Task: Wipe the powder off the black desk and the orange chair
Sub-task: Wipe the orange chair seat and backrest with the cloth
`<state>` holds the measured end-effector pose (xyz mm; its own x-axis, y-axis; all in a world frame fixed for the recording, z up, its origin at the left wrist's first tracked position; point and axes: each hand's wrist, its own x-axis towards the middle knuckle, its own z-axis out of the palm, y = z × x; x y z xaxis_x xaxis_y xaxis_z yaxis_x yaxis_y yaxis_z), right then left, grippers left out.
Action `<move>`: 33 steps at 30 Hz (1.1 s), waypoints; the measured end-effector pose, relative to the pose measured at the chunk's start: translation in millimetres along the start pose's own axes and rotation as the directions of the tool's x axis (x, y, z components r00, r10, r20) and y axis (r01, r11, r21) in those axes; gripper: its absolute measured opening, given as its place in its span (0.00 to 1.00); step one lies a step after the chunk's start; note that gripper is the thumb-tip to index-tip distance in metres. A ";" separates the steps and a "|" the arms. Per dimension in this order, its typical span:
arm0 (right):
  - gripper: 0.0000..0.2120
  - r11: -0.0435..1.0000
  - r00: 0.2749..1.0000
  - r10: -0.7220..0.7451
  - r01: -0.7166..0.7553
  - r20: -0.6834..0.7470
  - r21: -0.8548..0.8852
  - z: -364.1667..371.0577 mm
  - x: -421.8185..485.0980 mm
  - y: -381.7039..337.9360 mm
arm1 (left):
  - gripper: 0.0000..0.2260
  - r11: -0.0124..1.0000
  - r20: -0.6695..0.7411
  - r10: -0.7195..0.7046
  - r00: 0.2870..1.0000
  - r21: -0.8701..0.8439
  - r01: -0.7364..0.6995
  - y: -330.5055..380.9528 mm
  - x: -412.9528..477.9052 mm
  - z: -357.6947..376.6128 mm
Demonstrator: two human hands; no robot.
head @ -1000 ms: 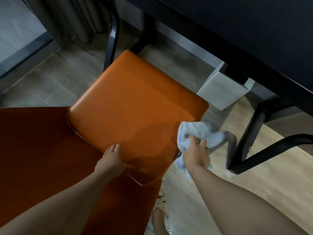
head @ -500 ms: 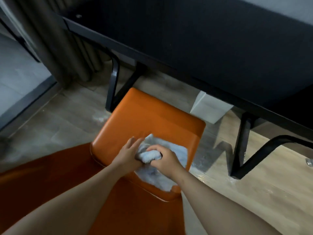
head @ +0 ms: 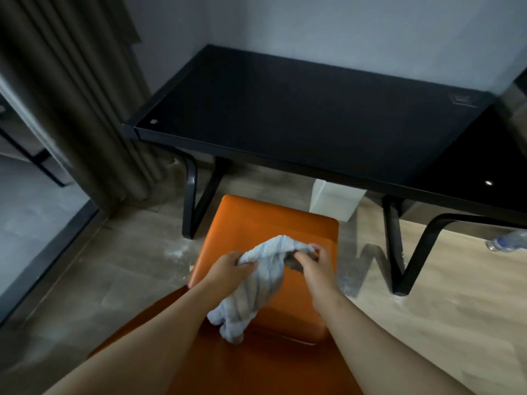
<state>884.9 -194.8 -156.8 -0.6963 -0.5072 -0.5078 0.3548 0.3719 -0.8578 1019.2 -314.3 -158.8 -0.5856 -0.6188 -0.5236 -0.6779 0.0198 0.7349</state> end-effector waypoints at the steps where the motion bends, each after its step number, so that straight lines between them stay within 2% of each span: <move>1: 0.17 0.998 1.000 -0.010 0.009 0.016 0.059 -1.8 -6.4 -5.8 | 0.09 0.999 -0.011 0.000 1.000 -0.035 0.000 4.9 -2.6 -0.2; 3: 0.12 0.996 0.993 -0.051 0.043 0.106 0.075 -4.6 -17.9 -10.1 | 0.09 0.993 -0.034 0.009 0.999 -0.120 -0.013 16.0 -7.7 1.7; 4: 0.14 0.997 0.984 -0.047 0.037 0.171 0.061 -4.8 -22.5 -9.4 | 0.09 0.986 -0.043 0.012 0.999 -0.167 -0.019 22.4 -9.6 4.3; 7: 0.29 0.999 0.955 -0.034 0.040 0.296 -0.014 -8.1 -31.2 -1.6 | 0.06 0.966 -0.091 0.012 0.996 -0.256 -0.035 40.4 -16.1 15.5; 9: 0.23 0.995 0.955 -0.053 0.076 0.292 -0.070 -16.7 -33.1 -1.2 | 0.08 0.974 -0.101 0.027 0.994 -0.220 -0.049 46.8 -19.3 22.5; 11: 0.18 0.989 0.969 -0.067 0.096 0.238 -0.113 -28.5 -32.4 -2.5 | 0.14 0.984 -0.121 0.035 0.992 -0.170 -0.055 47.2 -21.3 27.9; 14: 0.19 0.977 0.982 -0.106 0.133 0.158 -0.169 -45.3 -30.4 -5.8 | 0.23 0.989 -0.159 0.033 0.987 -0.137 -0.055 46.4 -27.4 35.3; 20: 0.16 0.931 0.972 -0.222 0.236 0.080 -0.278 -66.4 -31.3 -9.5 | 0.26 0.998 -0.191 0.045 0.981 -0.033 -0.052 53.3 -38.6 45.2; 23: 0.16 0.847 0.949 -0.299 0.311 0.099 -0.432 -70.2 -33.3 -10.1 | 0.26 0.998 -0.247 -0.016 0.969 -0.060 0.001 50.2 -38.3 43.6; 25: 0.21 0.785 0.928 -0.292 0.371 0.231 -0.496 -73.1 -35.6 -12.3 | 0.25 0.995 -0.211 -0.007 0.978 -0.098 -0.014 47.7 -36.7 40.8; 27: 0.26 0.712 0.902 -0.187 0.398 0.389 -0.579 -77.4 -35.6 -14.5 | 0.22 0.997 -0.135 0.048 0.990 -0.045 -0.055 45.2 -33.5 34.2; 28: 0.25 0.596 0.882 -0.142 0.438 0.448 -0.673 -79.2 -34.4 -14.2 | 0.19 0.997 -0.083 0.076 0.994 -0.008 -0.077 44.4 -33.5 29.9; 30: 0.14 0.349 0.861 -0.122 0.504 0.495 -0.790 -80.8 -29.7 -13.4 | 0.15 0.990 0.015 0.103 0.995 0.093 -0.104 41.9 -32.1 20.3; 31: 0.09 0.328 0.866 -0.133 0.497 0.482 -0.804 -80.2 -28.2 -14.1 | 0.15 0.978 0.057 0.107 0.993 0.173 -0.115 41.6 -33.0 15.5; 33: 0.09 0.441 0.890 -0.156 0.451 0.429 -0.776 -74.9 -26.0 -17.4 | 0.18 0.920 0.124 0.104 0.987 0.366 -0.143 45.1 -36.4 6.6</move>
<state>850.1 -129.8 -122.8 -0.4072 -0.8428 -0.3520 -0.6417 0.5382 -0.5464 1007.0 -285.6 -109.4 -0.7038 -0.5109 -0.4935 -0.7020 0.3940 0.5933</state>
